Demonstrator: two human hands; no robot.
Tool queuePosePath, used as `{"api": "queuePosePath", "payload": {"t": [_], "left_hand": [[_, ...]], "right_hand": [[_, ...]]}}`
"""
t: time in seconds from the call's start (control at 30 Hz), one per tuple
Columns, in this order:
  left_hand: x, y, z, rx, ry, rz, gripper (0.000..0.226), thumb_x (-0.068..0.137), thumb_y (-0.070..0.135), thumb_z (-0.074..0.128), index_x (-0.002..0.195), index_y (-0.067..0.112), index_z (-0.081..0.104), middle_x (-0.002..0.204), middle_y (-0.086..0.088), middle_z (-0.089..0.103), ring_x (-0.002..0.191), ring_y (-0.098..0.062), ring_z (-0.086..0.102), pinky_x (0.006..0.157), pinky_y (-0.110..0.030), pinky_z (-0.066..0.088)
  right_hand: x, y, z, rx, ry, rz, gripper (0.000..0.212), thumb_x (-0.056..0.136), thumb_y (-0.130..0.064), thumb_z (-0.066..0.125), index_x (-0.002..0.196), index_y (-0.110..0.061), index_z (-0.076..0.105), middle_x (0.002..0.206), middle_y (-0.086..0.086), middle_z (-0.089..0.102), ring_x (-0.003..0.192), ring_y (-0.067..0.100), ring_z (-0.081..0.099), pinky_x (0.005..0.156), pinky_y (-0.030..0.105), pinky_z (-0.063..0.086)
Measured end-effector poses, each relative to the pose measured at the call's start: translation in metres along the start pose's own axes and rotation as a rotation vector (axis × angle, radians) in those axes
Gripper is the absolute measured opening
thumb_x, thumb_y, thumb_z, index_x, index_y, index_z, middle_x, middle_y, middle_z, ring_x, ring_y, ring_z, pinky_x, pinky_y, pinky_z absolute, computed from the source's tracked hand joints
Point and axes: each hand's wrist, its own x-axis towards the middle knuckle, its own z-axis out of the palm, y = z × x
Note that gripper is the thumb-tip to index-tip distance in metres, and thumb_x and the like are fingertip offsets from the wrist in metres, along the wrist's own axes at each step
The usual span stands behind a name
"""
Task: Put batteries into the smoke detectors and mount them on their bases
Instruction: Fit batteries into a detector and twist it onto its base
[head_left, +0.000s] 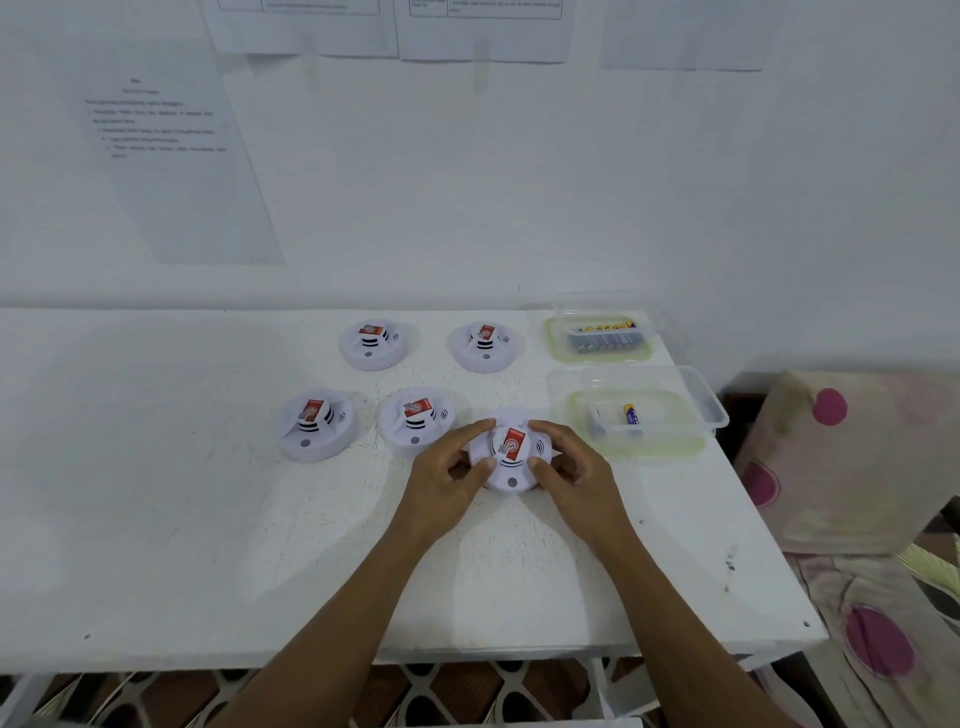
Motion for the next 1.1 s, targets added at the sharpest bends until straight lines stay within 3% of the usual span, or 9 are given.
{"api": "queuePosePath", "payload": {"t": [0.13, 0.33, 0.43, 1.1], "left_hand": [[0.0002, 0.0013, 0.0003, 0.005, 0.002, -0.012, 0.041, 0.091, 0.01, 0.065, 0.123, 0.034, 0.055, 0.126, 0.006, 0.063, 0.112, -0.005, 0.062, 0.086, -0.014, 0.051], [0.0011, -0.0017, 0.0002, 0.015, -0.002, -0.023, 0.041, 0.091, 0.013, 0.066, 0.129, 0.025, 0.057, 0.129, 0.002, 0.063, 0.114, -0.011, 0.063, 0.09, -0.02, 0.053], [0.0011, -0.001, 0.0001, 0.003, -0.004, -0.023, 0.041, 0.091, 0.012, 0.065, 0.128, 0.027, 0.057, 0.127, 0.005, 0.064, 0.112, -0.006, 0.063, 0.086, -0.017, 0.053], [0.0008, -0.0044, 0.001, 0.032, 0.007, -0.011, 0.042, 0.091, 0.012, 0.066, 0.131, 0.022, 0.057, 0.129, 0.002, 0.064, 0.115, -0.011, 0.062, 0.092, -0.025, 0.054]], "right_hand": [[0.0, -0.0012, -0.0001, 0.008, -0.002, -0.001, 0.035, 0.092, -0.005, 0.062, 0.124, -0.019, 0.062, 0.115, -0.014, 0.068, 0.1, 0.004, 0.067, 0.079, 0.023, 0.057], [-0.0005, -0.0014, -0.0005, 0.01, -0.002, 0.001, 0.035, 0.092, -0.005, 0.062, 0.124, -0.019, 0.062, 0.116, -0.014, 0.067, 0.1, 0.005, 0.067, 0.077, 0.022, 0.056], [-0.0002, -0.0008, -0.0005, 0.0, 0.002, 0.0, 0.036, 0.091, -0.006, 0.062, 0.125, -0.018, 0.062, 0.117, -0.013, 0.067, 0.101, 0.003, 0.066, 0.077, 0.02, 0.055], [-0.0002, -0.0002, -0.0006, 0.001, 0.006, 0.015, 0.036, 0.091, -0.008, 0.063, 0.124, -0.022, 0.062, 0.115, -0.015, 0.068, 0.099, 0.004, 0.067, 0.079, 0.023, 0.057]]}}
